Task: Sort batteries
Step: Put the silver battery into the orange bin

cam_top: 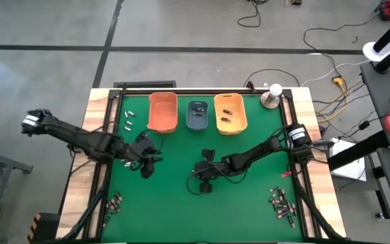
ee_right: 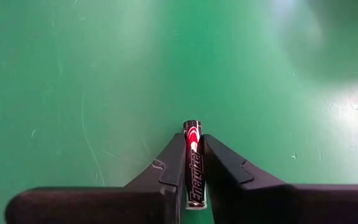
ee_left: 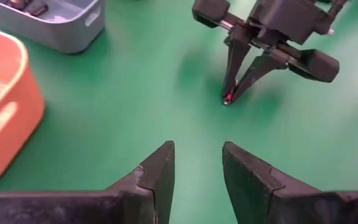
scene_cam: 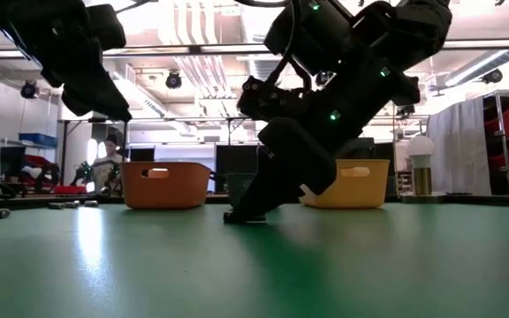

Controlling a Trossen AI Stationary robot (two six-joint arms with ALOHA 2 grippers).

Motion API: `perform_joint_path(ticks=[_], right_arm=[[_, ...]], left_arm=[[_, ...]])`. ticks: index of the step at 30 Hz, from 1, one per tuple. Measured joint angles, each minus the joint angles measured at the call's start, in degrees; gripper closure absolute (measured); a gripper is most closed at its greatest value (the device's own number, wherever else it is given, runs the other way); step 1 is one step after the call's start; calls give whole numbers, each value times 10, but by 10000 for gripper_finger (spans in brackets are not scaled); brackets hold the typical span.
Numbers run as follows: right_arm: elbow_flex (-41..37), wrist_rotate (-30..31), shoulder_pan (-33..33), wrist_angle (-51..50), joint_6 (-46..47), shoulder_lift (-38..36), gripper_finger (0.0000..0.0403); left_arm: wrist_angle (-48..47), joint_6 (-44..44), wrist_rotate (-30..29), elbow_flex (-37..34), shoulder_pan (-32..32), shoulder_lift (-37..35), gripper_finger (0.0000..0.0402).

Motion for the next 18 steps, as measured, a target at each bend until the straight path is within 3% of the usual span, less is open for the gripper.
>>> perform_joint_path(ticks=[9, 18], right_arm=[[71, -12, -41, -7, -48, 32, 365], [222, -14, -78, 2, -53, 139, 365]], left_arm=[[-28, 3, 0, 0, 5, -91, 287], [-90, -9, 2, 0, 5, -146, 287]])
